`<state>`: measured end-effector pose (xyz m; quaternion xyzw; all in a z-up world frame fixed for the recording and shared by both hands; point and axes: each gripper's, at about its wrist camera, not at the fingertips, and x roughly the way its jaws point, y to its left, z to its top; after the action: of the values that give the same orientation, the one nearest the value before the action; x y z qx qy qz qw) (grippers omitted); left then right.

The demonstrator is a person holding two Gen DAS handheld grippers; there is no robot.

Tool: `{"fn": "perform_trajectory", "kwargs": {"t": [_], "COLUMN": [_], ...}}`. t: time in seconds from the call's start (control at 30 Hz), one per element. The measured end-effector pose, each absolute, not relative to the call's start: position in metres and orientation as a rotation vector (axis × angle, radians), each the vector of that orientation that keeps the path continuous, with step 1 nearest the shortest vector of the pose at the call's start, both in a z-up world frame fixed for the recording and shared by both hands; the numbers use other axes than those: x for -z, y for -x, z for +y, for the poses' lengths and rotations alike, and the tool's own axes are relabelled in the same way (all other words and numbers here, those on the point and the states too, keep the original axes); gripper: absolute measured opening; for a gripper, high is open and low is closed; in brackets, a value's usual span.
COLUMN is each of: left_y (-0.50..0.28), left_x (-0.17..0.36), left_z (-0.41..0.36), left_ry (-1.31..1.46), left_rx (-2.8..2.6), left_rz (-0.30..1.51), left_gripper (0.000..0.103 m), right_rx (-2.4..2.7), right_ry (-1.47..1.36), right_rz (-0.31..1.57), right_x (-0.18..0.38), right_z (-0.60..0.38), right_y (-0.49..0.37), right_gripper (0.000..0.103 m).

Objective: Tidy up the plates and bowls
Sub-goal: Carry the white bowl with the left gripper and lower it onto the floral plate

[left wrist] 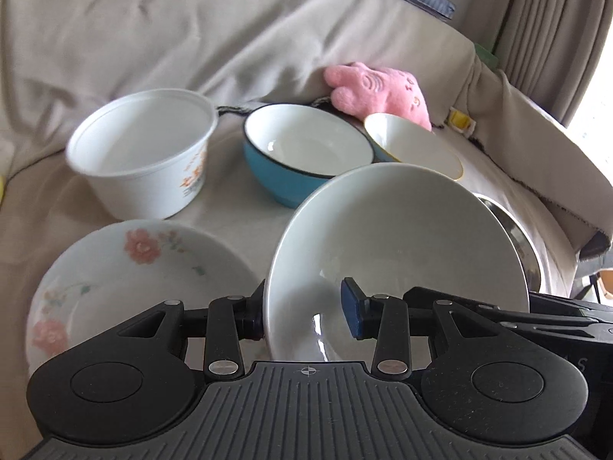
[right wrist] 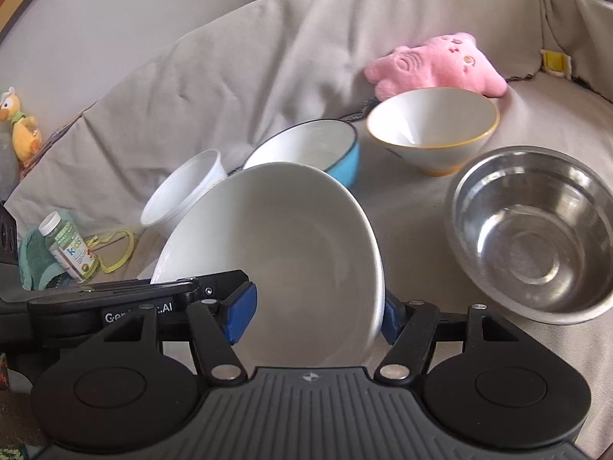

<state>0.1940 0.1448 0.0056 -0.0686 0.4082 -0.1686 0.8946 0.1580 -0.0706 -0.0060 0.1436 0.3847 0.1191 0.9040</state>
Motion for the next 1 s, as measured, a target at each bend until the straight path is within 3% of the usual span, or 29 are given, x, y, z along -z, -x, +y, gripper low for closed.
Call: {"fn": "perform_trajectory", "kwargs": {"t": [0.43,1.0], "left_y": [-0.173,-0.181], "left_x": [0.014,0.031], "left_z": [0.248,0.282], "left_ry": [0.289,0.361], "left_rx": [0.162,0.083], "left_rz": [0.897,0.941], "left_gripper": [0.041,0.032], "right_rx": [-0.394,-0.396], "right_ry": [-0.228,-0.119], "right_rz": [0.941,0.991], "right_x": [0.025,0.041], "right_z": [0.037,0.081], "right_y": [-0.167,-0.181], "right_gripper": [0.067,0.069]}}
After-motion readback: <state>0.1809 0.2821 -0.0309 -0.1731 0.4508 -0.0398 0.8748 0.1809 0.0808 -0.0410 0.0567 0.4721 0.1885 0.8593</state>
